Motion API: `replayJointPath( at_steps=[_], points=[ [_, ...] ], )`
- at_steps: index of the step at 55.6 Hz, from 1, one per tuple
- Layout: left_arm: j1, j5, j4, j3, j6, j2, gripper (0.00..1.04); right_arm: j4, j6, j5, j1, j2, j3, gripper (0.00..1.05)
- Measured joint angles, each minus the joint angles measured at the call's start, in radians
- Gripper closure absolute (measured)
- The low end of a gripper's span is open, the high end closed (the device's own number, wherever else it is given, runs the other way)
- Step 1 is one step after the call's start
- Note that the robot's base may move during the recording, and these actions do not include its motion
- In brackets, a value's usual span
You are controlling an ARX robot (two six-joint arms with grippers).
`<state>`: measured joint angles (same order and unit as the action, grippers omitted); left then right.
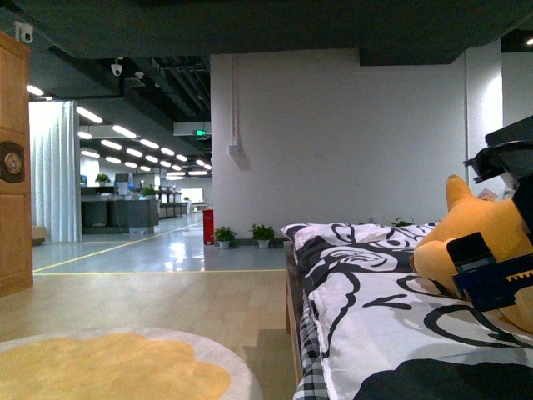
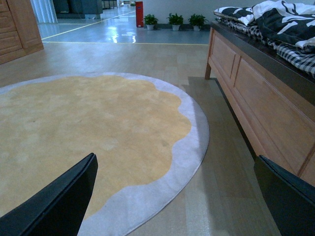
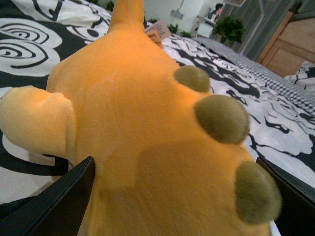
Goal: Put away toys
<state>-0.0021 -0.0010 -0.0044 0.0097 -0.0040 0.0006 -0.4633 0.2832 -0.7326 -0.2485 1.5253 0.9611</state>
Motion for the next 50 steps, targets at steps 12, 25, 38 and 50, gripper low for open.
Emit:
replayJointPath(
  at_steps=[12, 25, 38, 50],
  points=[
    [0.0, 0.0, 0.0, 0.0, 0.0, 0.0, 0.06, 0.087, -0.03, -0.013, 0.0, 0.023, 0.071, 0.07],
    [0.0, 0.0, 0.0, 0.0, 0.0, 0.0, 0.06, 0.08, -0.029, 0.01, 0.0, 0.023, 0.072, 0.48],
    [0.0, 0.0, 0.0, 0.0, 0.0, 0.0, 0.06, 0.111, -0.065, 0.104, 0.012, 0.008, 0.069, 0.88],
    [0.0, 0.0, 0.0, 0.0, 0.0, 0.0, 0.06, 0.174, -0.219, 0.406, 0.061, -0.101, 0.061, 0.98]
  ],
)
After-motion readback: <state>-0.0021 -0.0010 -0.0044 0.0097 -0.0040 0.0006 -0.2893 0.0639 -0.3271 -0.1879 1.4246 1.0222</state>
